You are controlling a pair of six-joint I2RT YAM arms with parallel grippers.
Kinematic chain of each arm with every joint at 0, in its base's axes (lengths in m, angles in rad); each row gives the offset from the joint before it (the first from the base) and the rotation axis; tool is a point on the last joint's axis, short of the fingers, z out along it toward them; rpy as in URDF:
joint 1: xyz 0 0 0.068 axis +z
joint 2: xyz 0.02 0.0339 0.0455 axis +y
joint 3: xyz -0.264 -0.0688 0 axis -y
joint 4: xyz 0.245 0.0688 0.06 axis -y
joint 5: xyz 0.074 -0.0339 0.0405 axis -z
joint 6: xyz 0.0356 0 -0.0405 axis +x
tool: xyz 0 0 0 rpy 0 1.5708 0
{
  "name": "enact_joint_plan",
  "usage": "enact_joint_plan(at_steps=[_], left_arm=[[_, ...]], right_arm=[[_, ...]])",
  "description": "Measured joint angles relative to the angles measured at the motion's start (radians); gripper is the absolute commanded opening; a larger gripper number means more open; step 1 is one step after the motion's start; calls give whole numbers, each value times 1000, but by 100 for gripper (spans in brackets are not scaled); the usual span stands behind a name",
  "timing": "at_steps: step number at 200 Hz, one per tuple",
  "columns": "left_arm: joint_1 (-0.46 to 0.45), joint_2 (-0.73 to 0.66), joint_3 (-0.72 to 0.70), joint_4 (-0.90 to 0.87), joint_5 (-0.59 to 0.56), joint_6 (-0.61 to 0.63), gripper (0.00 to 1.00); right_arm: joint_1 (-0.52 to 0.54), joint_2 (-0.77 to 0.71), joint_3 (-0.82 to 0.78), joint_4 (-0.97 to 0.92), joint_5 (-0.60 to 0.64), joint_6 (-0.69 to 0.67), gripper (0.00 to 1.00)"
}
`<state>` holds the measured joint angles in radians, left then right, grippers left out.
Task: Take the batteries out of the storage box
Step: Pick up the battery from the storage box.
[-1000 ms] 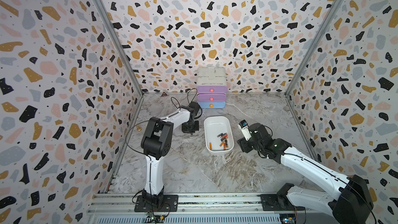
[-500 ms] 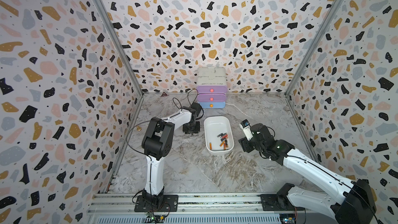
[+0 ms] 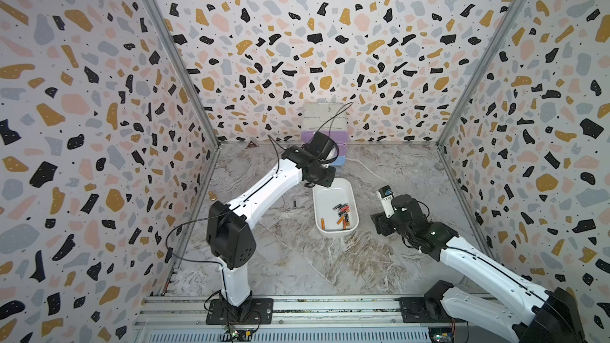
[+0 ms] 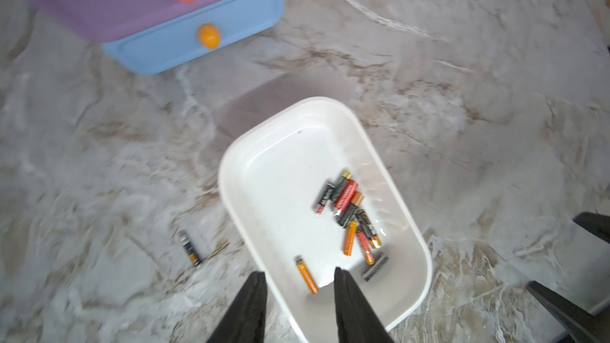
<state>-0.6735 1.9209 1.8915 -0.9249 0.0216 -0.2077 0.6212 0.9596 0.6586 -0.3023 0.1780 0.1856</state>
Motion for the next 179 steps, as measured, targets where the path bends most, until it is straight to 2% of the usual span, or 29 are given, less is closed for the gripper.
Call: enact_joint_plan(at_steps=[36,66,121,179], left_arm=[[-41,226,113,-77,25,72,38],[-39,348,177,-135,26,105,38],[-37,386,209,-148,42,134,38],[-41,418,165,-118,38,137,37]], right_arm=[[-1,-163,-65,19,57,19,70],[-2,-217,-84,21,29,4,70],[-2,-138,-113,113,-278,-49,70],[-2,-140,-120,164,-343,-68,70]])
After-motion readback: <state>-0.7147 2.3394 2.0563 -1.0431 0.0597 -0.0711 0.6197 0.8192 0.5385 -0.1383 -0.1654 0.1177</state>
